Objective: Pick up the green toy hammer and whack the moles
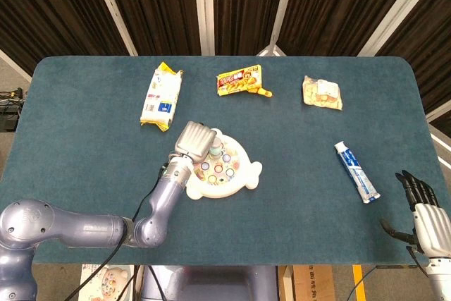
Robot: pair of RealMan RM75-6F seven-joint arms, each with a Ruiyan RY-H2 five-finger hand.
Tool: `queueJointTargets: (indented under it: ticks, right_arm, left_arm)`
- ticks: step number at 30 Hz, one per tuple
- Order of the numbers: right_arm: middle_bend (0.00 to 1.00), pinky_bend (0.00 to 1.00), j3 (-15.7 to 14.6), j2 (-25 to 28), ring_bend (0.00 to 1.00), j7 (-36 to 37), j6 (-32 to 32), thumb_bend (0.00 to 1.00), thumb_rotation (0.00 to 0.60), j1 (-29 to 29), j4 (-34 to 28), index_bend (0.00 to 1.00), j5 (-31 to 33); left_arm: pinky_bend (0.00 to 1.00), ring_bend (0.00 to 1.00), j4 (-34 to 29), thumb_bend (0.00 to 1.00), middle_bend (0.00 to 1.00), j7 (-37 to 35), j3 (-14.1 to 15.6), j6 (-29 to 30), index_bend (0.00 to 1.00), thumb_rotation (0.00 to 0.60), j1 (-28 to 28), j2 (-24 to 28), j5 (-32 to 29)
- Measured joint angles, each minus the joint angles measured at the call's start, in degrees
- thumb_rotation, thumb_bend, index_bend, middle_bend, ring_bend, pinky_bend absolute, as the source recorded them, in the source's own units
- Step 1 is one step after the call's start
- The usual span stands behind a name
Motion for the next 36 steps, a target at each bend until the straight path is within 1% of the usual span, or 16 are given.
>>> queueJointTargets:
  ticks: [5,9,12,16,22,28,36]
  right_arm:
    - [0.0,0.0,-0.1,0.1,0.0,-0.1,0.3,0.25,0.6,-0.1,0.0,0.0,-0.2]
    - [0.0,0.0,-0.1,0.1,0.0,-0.5,0.5,0.25,0.6,-0.2,-0.1,0.0,-0.4]
    - [0.0,0.0,-0.2,0.0,0.0,-1.1,0.6,0.25,0.6,-0.2,-0.2,0.0,-0.6]
    - [0.0,0.0,-0.2,-0.2,0.0,-1.5,0.7,0.25,0.6,-0.2,-0.1,0.0,-0.7]
    - [0.0,0.0,-0.2,-0.3,0.0,-1.8,0.6,0.25,0.6,-0.2,-0.2,0.0,-0.6]
    - [0.0,0.0,-0.3,-0.4,0.0,-2.0,0.5,0.25,0.6,-0.1,-0.5,0.0,-0.7]
    - [0.0,0.0,-0.3,-0.4,0.0,-2.3,0.6,0.25,0.6,-0.2,-0.6,0.0,-0.7]
  left_arm:
    - [0.49,0.38,-4.4,0.77,0.51,-2.3,-0.4,1.5,0.61,0.6,1.9,3.8,1.7]
    - [0.49,0.38,-8.1,0.77,0.51,-4.5,0.7,2.5,0.61,0.6,4.7,7.4,3.6]
    - [0.49,0.38,-10.4,0.77,0.51,-7.0,2.4,2.9,0.61,0.6,7.6,10.4,5.5]
    - [0.49,0.38,-12.2,0.77,0.51,-11.6,5.5,3.0,0.6,0.6,12.2,14.3,9.5]
    - [0.49,0.38,-12.2,0.77,0.51,-17.7,10.0,2.4,0.6,0.6,17.7,17.4,14.9]
    - [0.49,0.38,-9.8,0.77,0.51,-22.1,12.9,0.7,0.6,0.6,21.1,17.6,19.5]
    - [0.49,0.38,-4.9,0.77,0.51,-25.1,15.4,-0.5,0.59,0.6,24.2,13.9,24.3]
